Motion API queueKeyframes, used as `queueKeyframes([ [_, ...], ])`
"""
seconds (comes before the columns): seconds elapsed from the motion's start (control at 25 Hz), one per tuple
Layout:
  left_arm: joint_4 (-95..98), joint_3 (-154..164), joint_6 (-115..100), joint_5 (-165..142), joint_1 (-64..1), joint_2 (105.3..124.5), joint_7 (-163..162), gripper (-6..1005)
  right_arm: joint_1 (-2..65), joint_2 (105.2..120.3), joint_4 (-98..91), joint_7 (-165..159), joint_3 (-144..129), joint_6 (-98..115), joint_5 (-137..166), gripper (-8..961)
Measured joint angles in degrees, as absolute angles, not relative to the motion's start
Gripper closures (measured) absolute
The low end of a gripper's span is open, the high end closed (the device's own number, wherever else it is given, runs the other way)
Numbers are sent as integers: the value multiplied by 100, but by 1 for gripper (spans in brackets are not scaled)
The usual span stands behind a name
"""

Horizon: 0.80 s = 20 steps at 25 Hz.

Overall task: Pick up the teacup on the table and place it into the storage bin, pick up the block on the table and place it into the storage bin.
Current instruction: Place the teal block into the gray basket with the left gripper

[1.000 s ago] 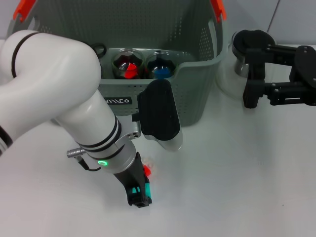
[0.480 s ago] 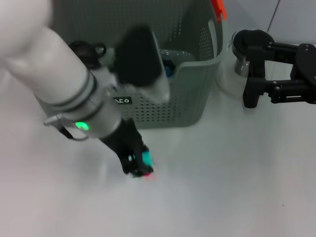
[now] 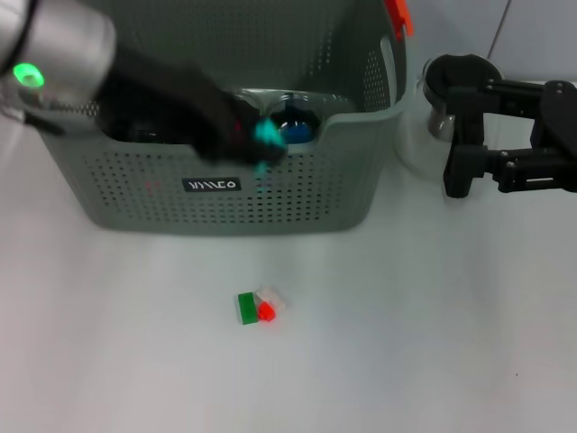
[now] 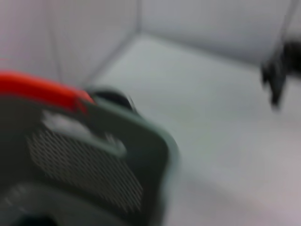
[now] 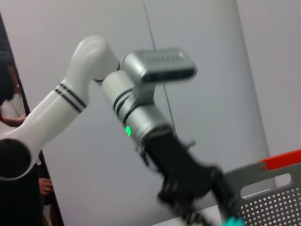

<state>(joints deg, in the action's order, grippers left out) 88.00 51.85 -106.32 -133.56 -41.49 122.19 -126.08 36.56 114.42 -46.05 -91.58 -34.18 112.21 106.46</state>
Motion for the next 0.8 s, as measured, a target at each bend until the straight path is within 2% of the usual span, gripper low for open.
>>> queueKeyframes([
  [0.32,6977,4206,-9100,-12947,-4712,11570,-12668,534,3728,11394,-4605,-9264,-3467,11316,10643,26],
  [0.4,6504,4238,-8547,-13043,-4816,11485,-12675,531,3750,11383,-4615,-9330,-3470,11349,10646,26],
  [0.52,6039,4333,-7738,-13274,-4914,11458,-12676,525,3767,11365,-4651,-9427,-3476,11355,10661,26],
  [0.8,5690,4575,-6598,-13594,-4805,11630,-12646,512,3780,11302,-4674,-9507,-3504,11356,10667,26],
])
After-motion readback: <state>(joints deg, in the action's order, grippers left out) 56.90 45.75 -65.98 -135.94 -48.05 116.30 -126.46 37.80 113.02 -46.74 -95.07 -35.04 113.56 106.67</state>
